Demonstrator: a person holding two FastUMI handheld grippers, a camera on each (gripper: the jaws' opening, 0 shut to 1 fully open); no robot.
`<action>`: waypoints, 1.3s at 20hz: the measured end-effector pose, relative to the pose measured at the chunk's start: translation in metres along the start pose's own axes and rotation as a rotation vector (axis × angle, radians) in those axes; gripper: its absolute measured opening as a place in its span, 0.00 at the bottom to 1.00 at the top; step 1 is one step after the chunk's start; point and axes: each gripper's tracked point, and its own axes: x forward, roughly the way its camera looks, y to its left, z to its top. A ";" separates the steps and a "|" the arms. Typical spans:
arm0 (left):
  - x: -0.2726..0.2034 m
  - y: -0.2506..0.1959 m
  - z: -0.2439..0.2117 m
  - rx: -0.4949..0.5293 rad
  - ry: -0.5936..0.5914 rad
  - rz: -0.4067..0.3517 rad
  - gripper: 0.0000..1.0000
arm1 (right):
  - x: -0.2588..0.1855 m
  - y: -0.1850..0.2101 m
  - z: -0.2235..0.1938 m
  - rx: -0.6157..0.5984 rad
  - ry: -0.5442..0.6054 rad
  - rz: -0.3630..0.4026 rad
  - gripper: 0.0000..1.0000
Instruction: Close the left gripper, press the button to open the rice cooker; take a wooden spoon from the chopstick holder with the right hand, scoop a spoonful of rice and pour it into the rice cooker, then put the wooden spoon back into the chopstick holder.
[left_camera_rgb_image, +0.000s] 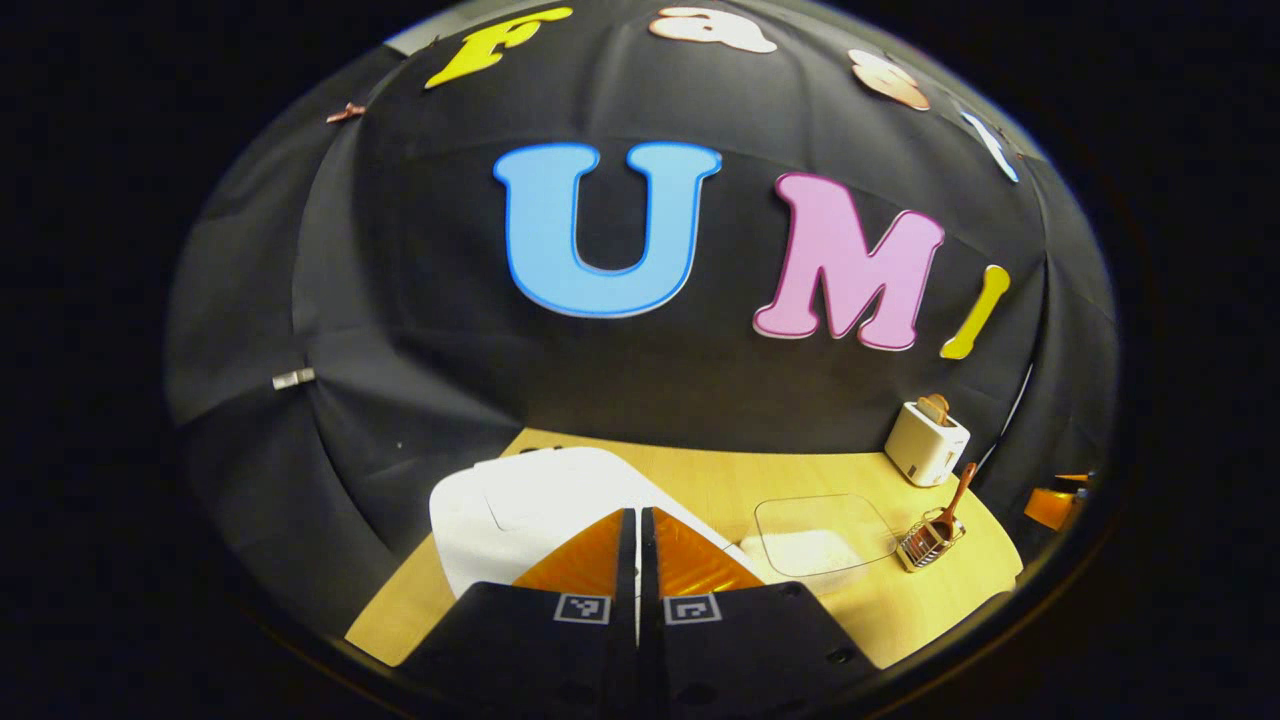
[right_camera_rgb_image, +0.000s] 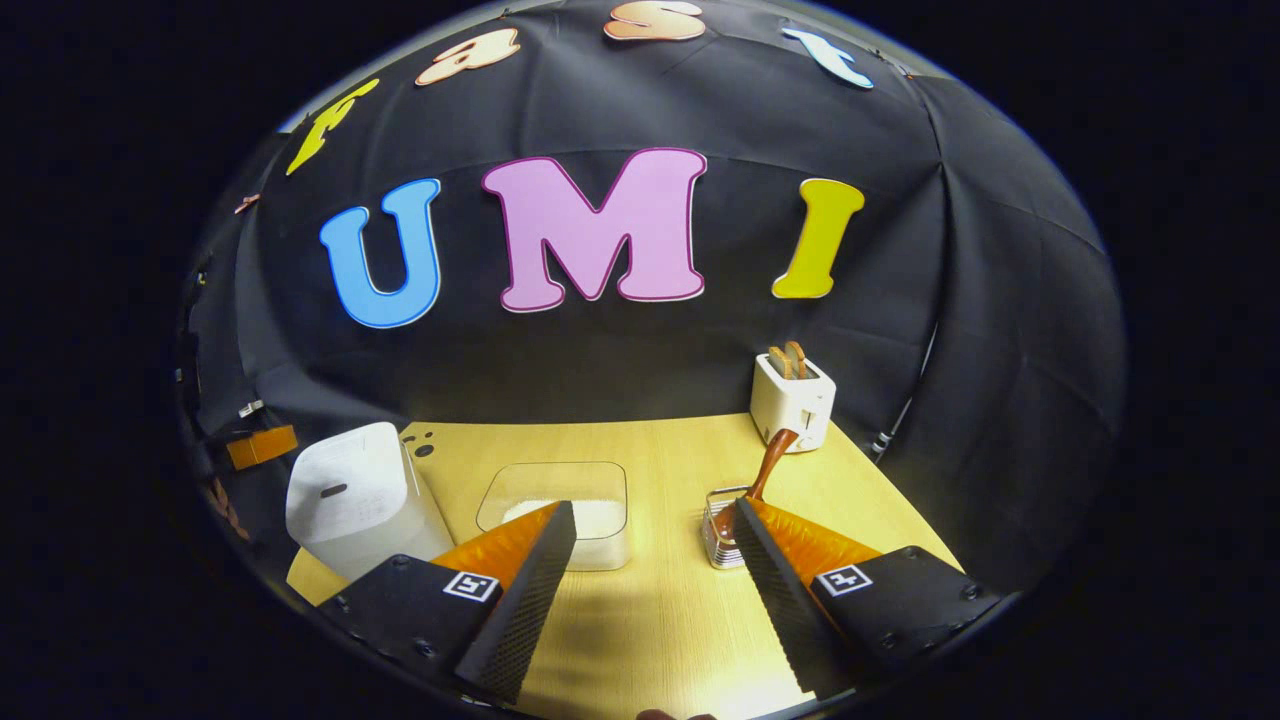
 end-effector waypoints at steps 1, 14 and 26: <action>0.008 0.006 -0.008 -0.010 0.026 0.000 0.05 | -0.001 -0.001 -0.002 -0.003 0.006 -0.010 0.99; 0.036 0.007 -0.065 -0.002 0.210 -0.033 0.05 | 0.003 0.001 -0.018 0.001 0.058 -0.042 0.99; 0.045 0.006 -0.067 0.103 0.242 0.040 0.06 | 0.012 0.006 -0.026 0.004 0.095 -0.005 0.99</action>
